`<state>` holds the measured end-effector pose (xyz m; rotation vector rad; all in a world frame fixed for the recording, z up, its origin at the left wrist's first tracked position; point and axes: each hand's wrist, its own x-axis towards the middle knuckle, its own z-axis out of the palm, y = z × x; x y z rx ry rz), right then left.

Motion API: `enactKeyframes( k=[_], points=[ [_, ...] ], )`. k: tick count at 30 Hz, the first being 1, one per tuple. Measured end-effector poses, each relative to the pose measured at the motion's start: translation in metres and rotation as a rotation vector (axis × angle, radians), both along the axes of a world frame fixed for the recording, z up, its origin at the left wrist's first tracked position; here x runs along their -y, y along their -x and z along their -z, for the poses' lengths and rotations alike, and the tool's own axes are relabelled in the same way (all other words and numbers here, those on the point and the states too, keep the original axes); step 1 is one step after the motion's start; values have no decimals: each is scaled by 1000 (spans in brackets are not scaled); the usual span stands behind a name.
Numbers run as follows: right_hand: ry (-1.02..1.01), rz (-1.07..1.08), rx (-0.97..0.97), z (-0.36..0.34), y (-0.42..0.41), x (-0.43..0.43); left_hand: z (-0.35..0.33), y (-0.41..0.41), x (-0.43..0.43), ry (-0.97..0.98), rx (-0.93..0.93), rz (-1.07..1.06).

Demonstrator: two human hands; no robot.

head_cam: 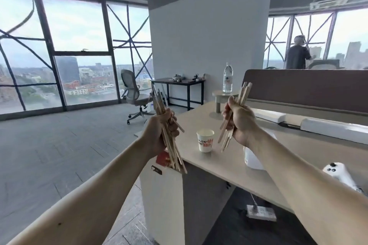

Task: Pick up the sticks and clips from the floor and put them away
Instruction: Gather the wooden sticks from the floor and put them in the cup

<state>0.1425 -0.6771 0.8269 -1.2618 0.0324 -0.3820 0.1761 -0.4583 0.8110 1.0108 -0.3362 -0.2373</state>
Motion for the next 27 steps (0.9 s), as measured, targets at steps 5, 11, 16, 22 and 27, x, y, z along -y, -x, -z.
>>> enactKeyframes(
  k=[5, 11, 16, 22, 27],
  points=[
    [-78, 40, 9, 16, -40, 16, 6, -45, 28, 36, -26, -7],
    [-178, 114, 68, 35, -96, 26, 17, -109, 62, 62, -23, -56],
    [-230, 156, 119, 36, -141, 32, 11, -151, 88, 117, 22, -162],
    [-201, 182, 128, 54, -182, 35, 18, -187, 110, 143, 27, -250],
    [-231, 214, 98, 71, -201, 29, 30, -202, 120, 137, 25, -306]
  ],
)
